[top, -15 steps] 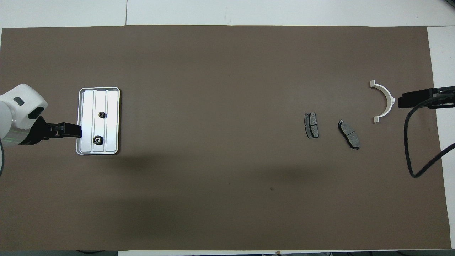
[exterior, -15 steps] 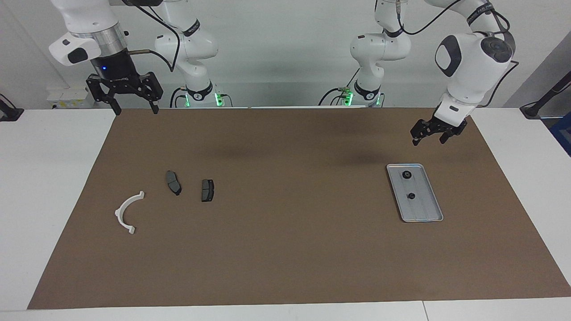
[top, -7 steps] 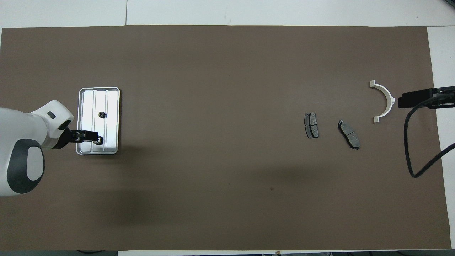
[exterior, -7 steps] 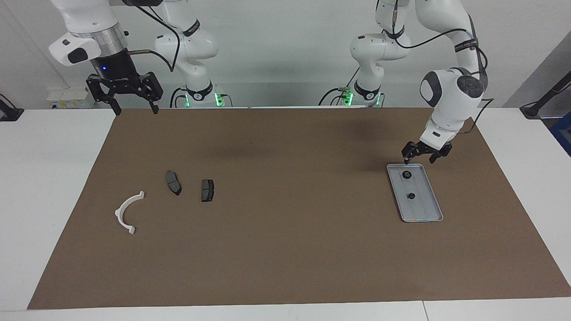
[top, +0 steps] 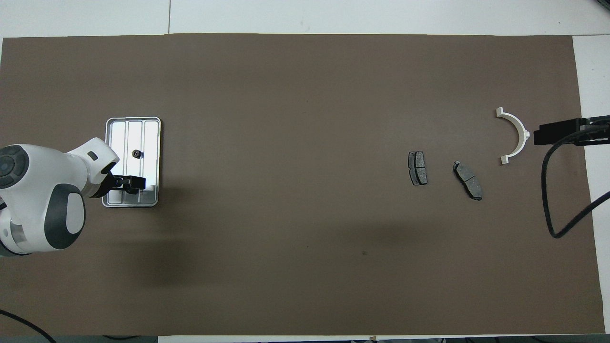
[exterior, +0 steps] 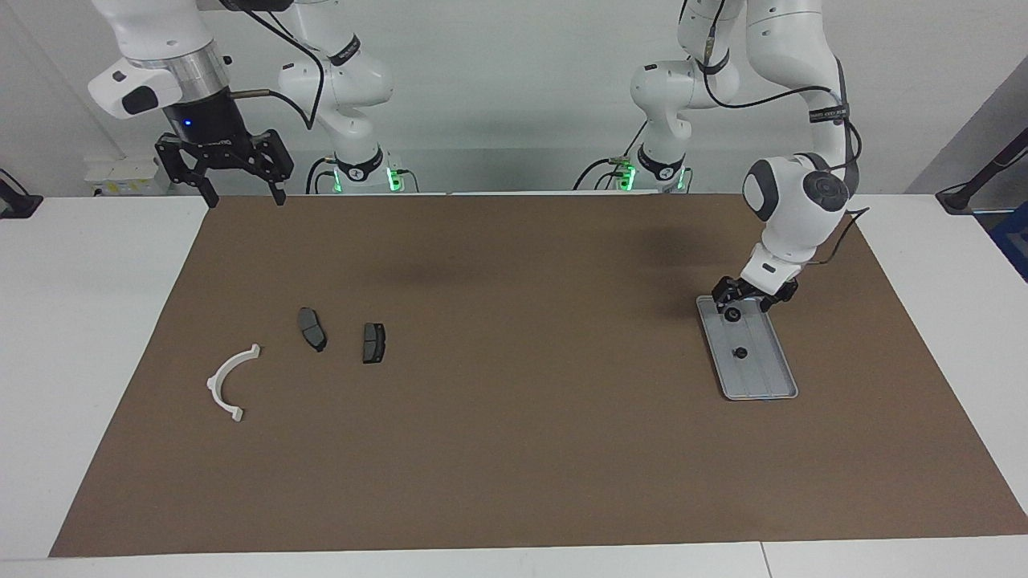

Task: Place bearing gear from tray to pile
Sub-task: 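Reach the left gripper into the silver tray and grasp a black bearing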

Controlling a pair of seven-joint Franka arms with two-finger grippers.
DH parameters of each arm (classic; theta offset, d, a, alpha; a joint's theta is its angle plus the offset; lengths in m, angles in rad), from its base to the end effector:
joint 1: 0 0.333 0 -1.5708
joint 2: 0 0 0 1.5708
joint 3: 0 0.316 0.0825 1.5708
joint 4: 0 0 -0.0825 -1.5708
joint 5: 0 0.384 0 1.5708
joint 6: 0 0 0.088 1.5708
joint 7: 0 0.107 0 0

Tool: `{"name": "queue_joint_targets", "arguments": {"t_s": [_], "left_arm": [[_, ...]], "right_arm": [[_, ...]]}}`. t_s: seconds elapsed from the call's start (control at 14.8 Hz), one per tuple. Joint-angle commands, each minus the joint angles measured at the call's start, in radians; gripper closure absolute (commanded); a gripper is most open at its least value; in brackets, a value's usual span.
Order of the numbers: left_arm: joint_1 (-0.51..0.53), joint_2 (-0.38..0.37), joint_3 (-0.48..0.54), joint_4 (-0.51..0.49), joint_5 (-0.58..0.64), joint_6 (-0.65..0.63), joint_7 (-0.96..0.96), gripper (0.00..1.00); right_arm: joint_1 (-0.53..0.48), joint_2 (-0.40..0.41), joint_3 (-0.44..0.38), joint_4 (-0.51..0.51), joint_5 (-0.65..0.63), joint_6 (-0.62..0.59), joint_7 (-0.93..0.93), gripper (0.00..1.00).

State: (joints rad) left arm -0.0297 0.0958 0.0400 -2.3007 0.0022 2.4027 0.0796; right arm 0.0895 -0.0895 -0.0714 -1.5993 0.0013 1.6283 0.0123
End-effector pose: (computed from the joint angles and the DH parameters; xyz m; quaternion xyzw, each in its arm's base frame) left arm 0.5220 0.0054 0.3069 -0.9994 0.0356 -0.0030 0.0028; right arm 0.5322 0.0078 0.6649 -0.9982 -0.0029 -0.0590 0.0047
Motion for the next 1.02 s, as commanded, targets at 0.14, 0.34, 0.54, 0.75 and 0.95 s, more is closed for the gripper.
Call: {"name": "queue_joint_targets", "arguments": {"t_s": [0.14, 0.34, 0.54, 0.75, 0.95], "left_arm": [[-0.024, 0.016, 0.006, -0.016, 0.013, 0.033, 0.006, 0.05], [-0.024, 0.015, 0.006, -0.016, 0.013, 0.021, 0.003, 0.2], [-0.016, 0.009, 0.008, -0.013, 0.013, -0.023, 0.012, 0.23], [-0.004, 0.001, 0.008, -0.013, 0.013, -0.048, 0.039, 0.23], [-0.001, 0.001, 0.009, -0.011, 0.013, -0.056, 0.048, 0.35]], "right_arm": [[-0.01, -0.018, 0.001, -0.019, 0.029, 0.001, -0.023, 0.0], [-0.01, -0.018, 0.002, -0.019, 0.029, 0.001, -0.023, 0.0], [-0.01, -0.018, 0.001, -0.019, 0.029, 0.001, -0.023, 0.0], [-0.01, -0.018, 0.001, -0.019, 0.029, 0.001, -0.023, 0.0], [-0.01, -0.018, 0.001, -0.019, 0.029, 0.001, -0.023, 0.0]]}}
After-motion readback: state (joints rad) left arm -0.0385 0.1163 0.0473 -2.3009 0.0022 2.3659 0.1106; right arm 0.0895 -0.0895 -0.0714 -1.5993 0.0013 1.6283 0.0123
